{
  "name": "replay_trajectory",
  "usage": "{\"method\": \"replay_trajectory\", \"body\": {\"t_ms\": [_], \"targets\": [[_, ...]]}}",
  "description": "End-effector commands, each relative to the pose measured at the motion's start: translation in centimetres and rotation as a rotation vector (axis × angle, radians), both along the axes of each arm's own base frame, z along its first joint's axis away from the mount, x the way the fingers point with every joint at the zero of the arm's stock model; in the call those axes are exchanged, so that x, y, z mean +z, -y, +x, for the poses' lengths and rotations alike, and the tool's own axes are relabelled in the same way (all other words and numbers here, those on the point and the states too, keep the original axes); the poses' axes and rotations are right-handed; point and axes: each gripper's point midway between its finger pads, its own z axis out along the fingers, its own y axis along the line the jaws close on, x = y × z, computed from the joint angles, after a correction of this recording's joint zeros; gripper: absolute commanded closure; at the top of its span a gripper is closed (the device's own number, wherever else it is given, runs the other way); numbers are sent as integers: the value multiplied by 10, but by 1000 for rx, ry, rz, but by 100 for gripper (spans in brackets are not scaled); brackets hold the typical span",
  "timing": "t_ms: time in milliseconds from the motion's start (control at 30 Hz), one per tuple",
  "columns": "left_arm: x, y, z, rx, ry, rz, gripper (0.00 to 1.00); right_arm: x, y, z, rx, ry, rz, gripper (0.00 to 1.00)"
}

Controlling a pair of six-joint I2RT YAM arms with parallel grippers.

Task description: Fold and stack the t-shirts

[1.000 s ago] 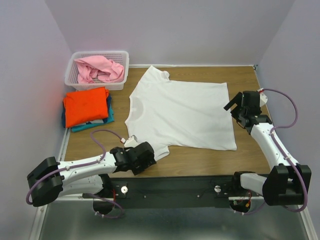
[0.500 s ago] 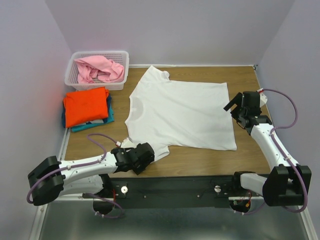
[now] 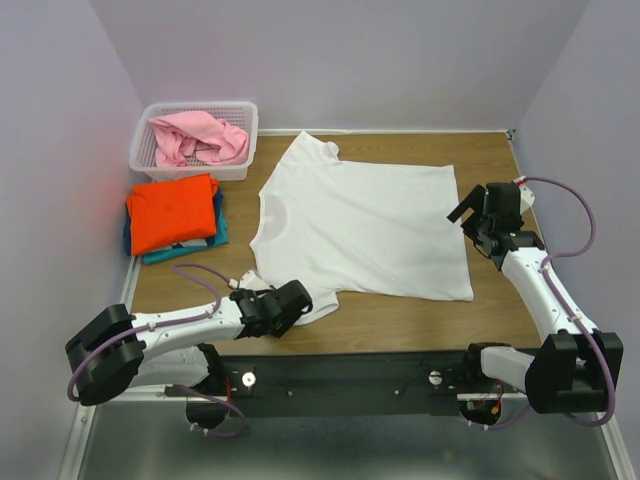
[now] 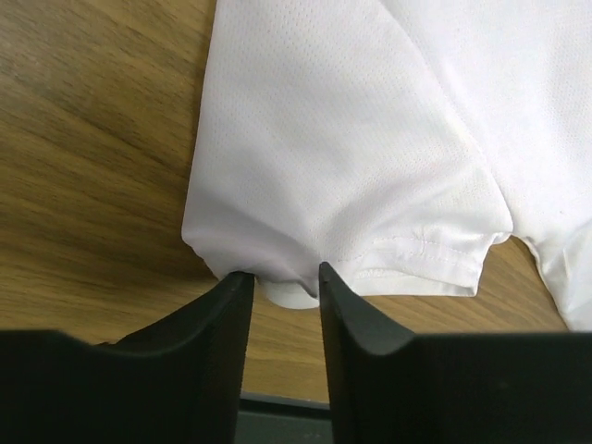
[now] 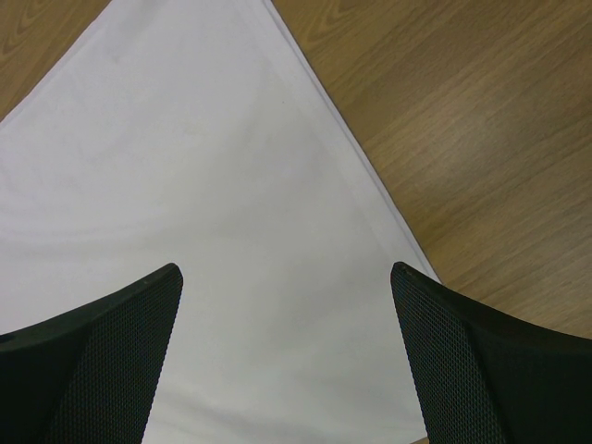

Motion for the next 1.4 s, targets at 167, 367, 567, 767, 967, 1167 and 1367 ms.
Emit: {"method": "replay_trajectory", "body": {"t_ms": [167,367,567,767,967,1167,1367], "targets": [[-6,-19,7,-11,40,104,100,3,2,-3,3,19,-8,0],[12,5,30,-97,148,87,100,-10,1,-17,13,-3,-9,0],[19,13,44,-129,208,113,100,-13,-11,-46,32,26,62,0],[19,6,43,-124,224,119,100,-49,-31,-86,60,-102,180,0],[32,-3,49,-94,303,95,100,-78,-45,-118,100,-253,242,0],[42,-10,52,-72,346,90,100,-80,-54,-133,89,-324,307,0],[45,-15,54,-51,367,98,100,-98,-53,-149,-6,-406,347,0]]}}
